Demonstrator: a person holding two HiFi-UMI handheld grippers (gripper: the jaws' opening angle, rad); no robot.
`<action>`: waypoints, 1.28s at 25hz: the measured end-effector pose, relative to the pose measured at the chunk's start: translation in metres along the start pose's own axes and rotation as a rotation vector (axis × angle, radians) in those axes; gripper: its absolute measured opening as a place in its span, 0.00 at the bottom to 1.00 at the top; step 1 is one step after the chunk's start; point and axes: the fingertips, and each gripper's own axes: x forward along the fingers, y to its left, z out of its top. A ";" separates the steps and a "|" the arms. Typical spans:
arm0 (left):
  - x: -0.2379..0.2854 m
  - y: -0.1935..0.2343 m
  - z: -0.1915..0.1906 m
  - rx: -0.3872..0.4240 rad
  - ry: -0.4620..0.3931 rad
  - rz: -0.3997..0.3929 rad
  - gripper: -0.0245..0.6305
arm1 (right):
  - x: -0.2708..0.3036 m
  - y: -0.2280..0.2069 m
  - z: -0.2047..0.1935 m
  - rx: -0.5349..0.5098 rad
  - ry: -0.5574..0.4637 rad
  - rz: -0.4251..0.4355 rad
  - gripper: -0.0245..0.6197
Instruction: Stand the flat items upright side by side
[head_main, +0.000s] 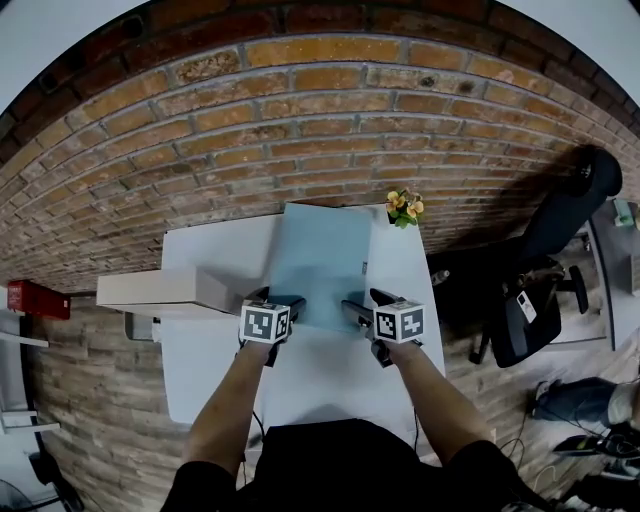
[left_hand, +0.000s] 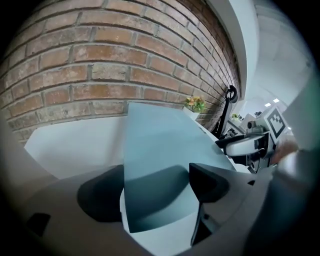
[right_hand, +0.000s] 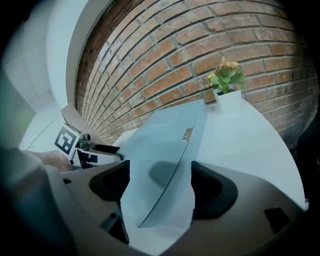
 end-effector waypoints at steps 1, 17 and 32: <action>-0.001 -0.001 0.002 0.001 -0.003 0.002 0.67 | 0.001 0.000 -0.002 0.000 0.008 -0.001 0.65; -0.012 -0.049 -0.034 -0.061 0.014 -0.075 0.67 | -0.034 -0.025 -0.033 0.039 0.025 -0.064 0.52; 0.014 -0.017 0.025 -0.100 -0.039 -0.029 0.67 | -0.016 -0.055 0.022 0.094 -0.022 -0.060 0.56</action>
